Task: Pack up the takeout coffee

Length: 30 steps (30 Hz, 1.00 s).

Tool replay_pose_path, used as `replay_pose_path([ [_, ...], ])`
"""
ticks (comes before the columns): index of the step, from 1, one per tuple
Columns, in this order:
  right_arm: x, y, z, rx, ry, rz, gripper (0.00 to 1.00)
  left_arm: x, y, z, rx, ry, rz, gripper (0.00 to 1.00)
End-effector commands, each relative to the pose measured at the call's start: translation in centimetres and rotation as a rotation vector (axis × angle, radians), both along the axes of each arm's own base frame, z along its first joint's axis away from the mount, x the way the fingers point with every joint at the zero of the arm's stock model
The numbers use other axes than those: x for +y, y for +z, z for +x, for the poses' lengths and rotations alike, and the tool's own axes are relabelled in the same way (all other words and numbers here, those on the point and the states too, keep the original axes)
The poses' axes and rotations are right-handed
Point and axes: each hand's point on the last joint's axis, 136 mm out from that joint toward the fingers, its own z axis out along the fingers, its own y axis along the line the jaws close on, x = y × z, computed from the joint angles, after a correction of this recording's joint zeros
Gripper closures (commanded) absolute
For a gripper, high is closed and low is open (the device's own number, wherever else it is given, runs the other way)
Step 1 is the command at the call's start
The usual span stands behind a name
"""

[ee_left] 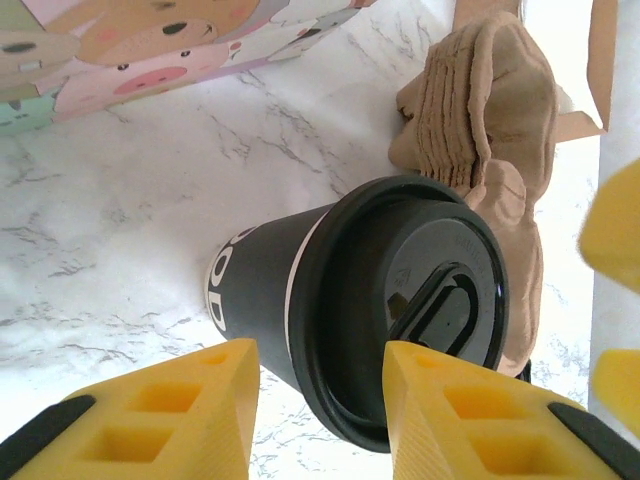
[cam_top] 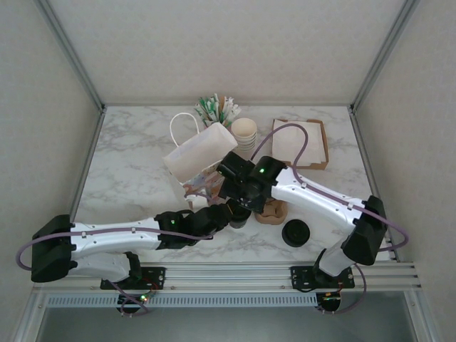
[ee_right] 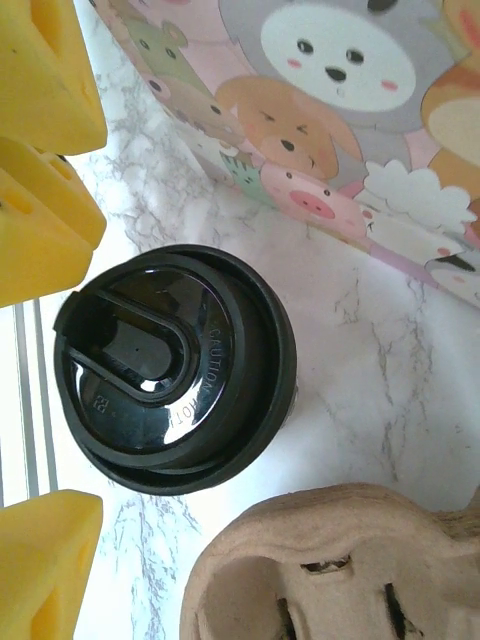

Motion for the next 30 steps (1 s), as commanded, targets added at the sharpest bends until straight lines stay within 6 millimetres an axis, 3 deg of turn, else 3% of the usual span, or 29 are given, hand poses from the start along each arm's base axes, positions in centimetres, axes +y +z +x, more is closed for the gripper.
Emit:
replay_pose_path([
  [1, -1.6, 1.3, 0.3, -0.067, 0.023, -0.015, 0.13, 1.3, 2.0, 0.2, -0.031, -0.009, 0.047, 0.63],
  [12, -6.3, 5.0, 0.8, -0.29, 0.127, -0.09, 0.14, 3.8, 6.2, -0.2, -0.099, -0.1, 0.212, 0.62],
  [18, -9.4, 6.9, 0.7, -0.417, 0.233, -0.181, 0.17, 4.5, 9.9, -0.7, -0.163, -0.186, 0.232, 0.62],
  [25, -13.4, 8.9, 1.6, -0.533, 0.305, -0.379, 0.24, 8.8, 16.0, 0.3, -0.332, -0.142, 0.322, 0.62],
  [30, -14.1, 8.6, 3.1, -0.516, 0.34, -0.456, 0.31, 13.3, 19.3, 1.8, -0.394, -0.014, 0.336, 0.62],
])
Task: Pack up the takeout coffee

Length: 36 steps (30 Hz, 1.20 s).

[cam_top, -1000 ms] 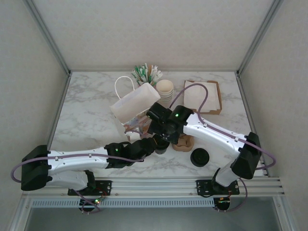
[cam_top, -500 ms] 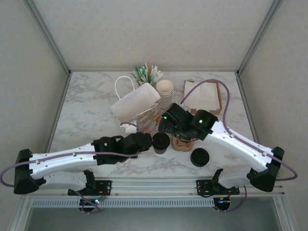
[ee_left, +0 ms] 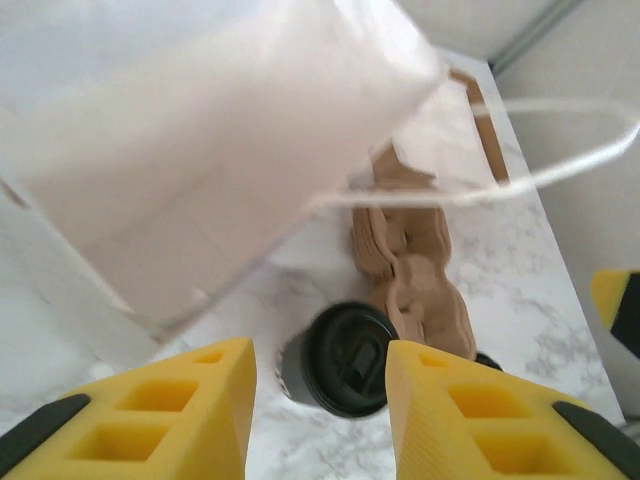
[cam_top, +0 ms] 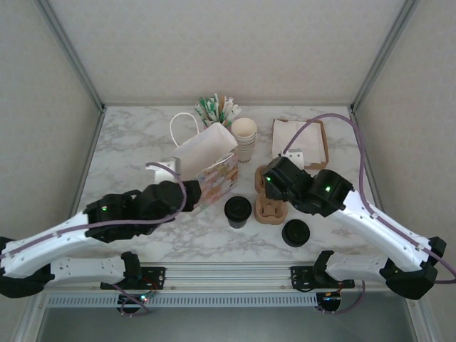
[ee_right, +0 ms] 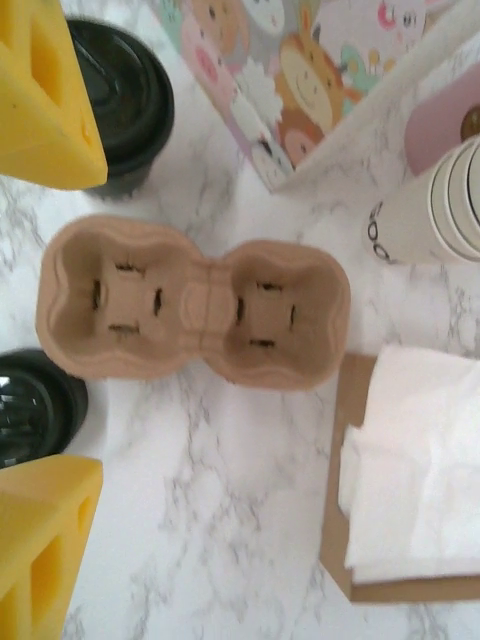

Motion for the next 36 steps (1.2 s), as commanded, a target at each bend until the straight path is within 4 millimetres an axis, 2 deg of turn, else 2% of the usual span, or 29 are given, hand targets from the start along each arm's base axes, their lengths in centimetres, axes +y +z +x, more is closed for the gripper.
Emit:
replay_pose_path([
  [1, -1.2, -0.3, 1.3, -0.002, 0.02, -0.105, 0.31, 4.9, 1.3, 1.4, -0.057, 0.123, 0.099, 0.62],
  [4, -0.3, -2.1, 2.1, 0.093, 0.034, -0.004, 0.31, 7.5, 1.3, 2.7, -0.028, 0.197, 0.092, 0.61],
  [7, 0.6, -4.3, 2.9, 0.218, 0.045, 0.098, 0.32, 9.4, 1.2, 4.1, 0.019, 0.25, 0.085, 0.56],
  [11, 1.6, -7.8, 3.5, 0.389, 0.043, 0.116, 0.4, 10.6, 0.3, 6.5, 0.128, 0.272, 0.006, 0.55],
  [14, 1.5, -10.1, 3.8, 0.454, 0.03, 0.081, 0.46, 11.9, -0.6, 8.6, 0.202, 0.304, -0.103, 0.55],
  [17, 1.6, -11.5, 4.2, 0.469, 0.036, 0.06, 0.51, 12.2, -1.3, 10.4, 0.243, 0.288, -0.177, 0.54],
  [23, 1.4, -13.8, 5.2, 0.493, 0.088, -0.035, 0.52, 13.1, -2.7, 12.9, 0.28, 0.278, -0.167, 0.53],
  [27, 1.4, -15.0, 6.2, 0.503, 0.113, -0.054, 0.51, 13.0, -3.4, 13.7, 0.289, 0.248, -0.143, 0.51],
  [32, 2.5, -15.7, 7.2, 0.527, 0.126, 0.003, 0.5, 13.0, -4.0, 14.2, 0.298, 0.231, -0.11, 0.49],
  [36, 2.4, -16.2, 7.3, 0.55, 0.12, -0.01, 0.49, 13.0, -4.3, 14.3, 0.294, 0.219, -0.097, 0.46],
])
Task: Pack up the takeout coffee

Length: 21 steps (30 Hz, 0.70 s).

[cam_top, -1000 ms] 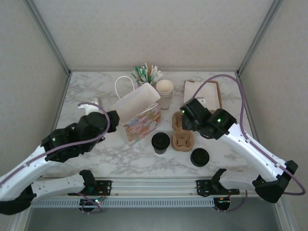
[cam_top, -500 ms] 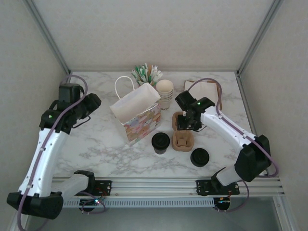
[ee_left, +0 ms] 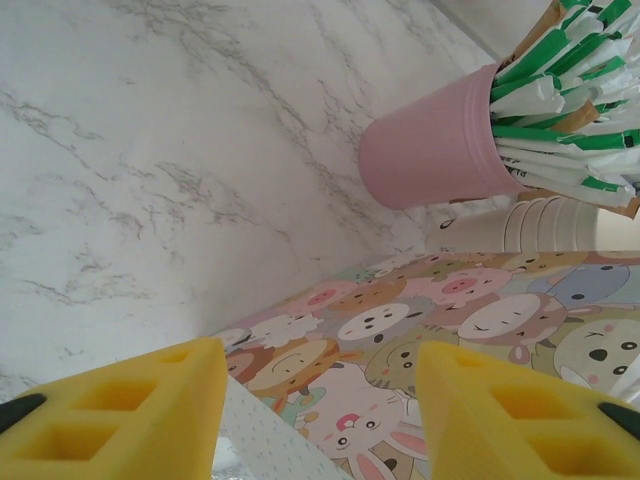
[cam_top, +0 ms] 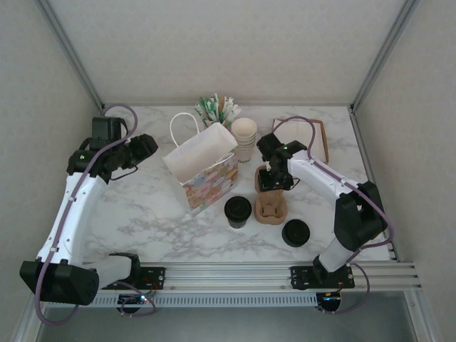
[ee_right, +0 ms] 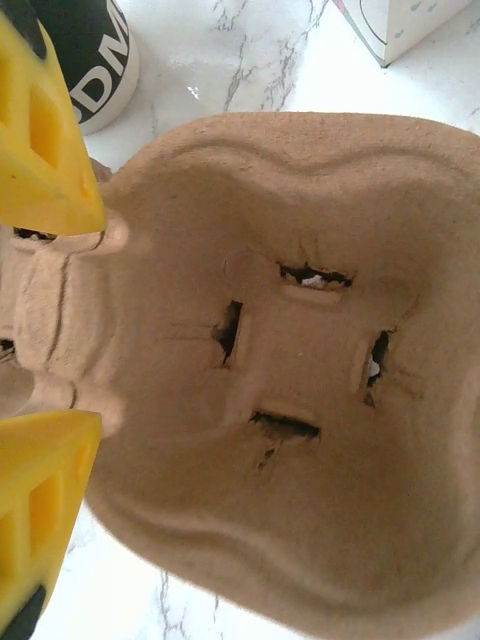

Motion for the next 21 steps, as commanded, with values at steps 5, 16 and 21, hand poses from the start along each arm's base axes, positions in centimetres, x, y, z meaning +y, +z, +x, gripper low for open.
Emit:
replay_pose_path([
  [5, 0.2, -0.2, 0.0, 0.021, 0.005, 0.005, 0.49, -0.1, 0.7, 0.1, -0.041, -0.042, 0.021, 0.46],
  [16, -0.5, -0.8, -0.4, 0.047, -0.018, -0.042, 0.49, 0.0, 0.2, -0.7, -0.04, -0.042, 0.026, 0.45],
  [21, -0.5, -1.1, -0.6, 0.052, -0.044, -0.04, 0.51, -0.1, 0.0, -1.0, -0.036, -0.048, 0.019, 0.44],
])
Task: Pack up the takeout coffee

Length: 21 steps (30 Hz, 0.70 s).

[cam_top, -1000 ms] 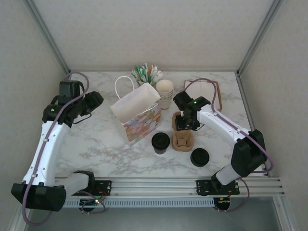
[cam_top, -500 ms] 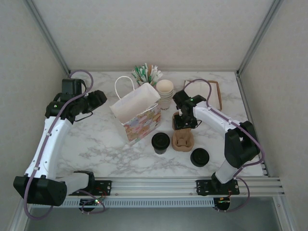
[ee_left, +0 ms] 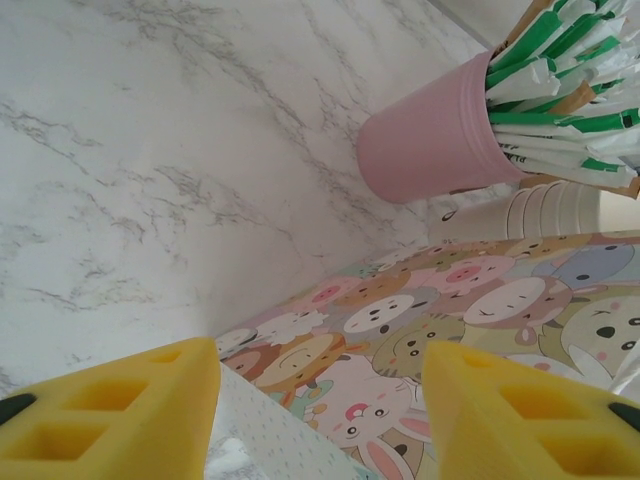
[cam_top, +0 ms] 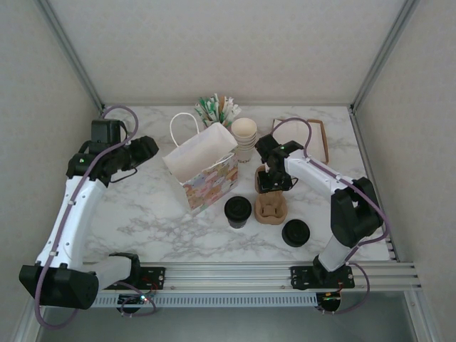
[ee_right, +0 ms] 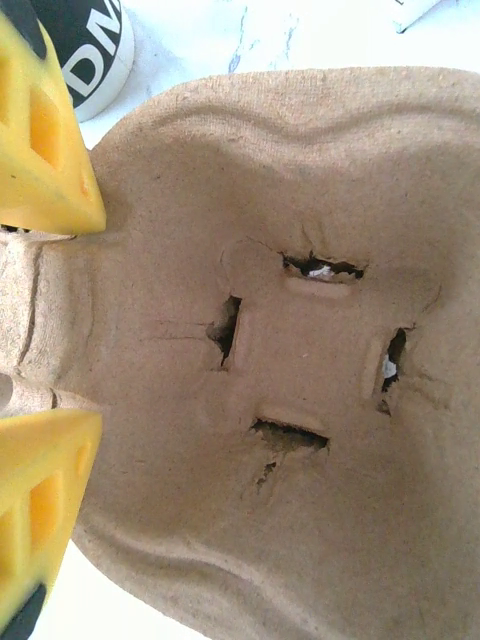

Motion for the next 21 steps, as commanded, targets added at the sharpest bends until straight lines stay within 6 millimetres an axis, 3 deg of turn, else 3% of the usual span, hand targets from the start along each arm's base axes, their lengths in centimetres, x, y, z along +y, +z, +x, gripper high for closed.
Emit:
replay_pose_path([
  [1, -0.4, -0.1, -0.4, 0.017, -0.034, -0.021, 0.51, 0.0, 0.2, -0.5, -0.015, -0.018, -0.001, 0.44],
  [6, 0.1, -0.1, -0.4, 0.024, -0.046, -0.006, 0.62, -0.2, 0.4, -0.8, -0.019, -0.023, -0.008, 0.44],
  [11, -0.3, 0.2, -0.3, 0.016, -0.053, -0.031, 0.64, 0.0, 0.3, -0.8, -0.013, -0.019, -0.005, 0.44],
  [21, -0.1, 3.1, 0.0, -0.058, -0.052, 0.017, 0.68, 0.0, 0.8, -0.7, -0.03, -0.021, -0.003, 0.43],
])
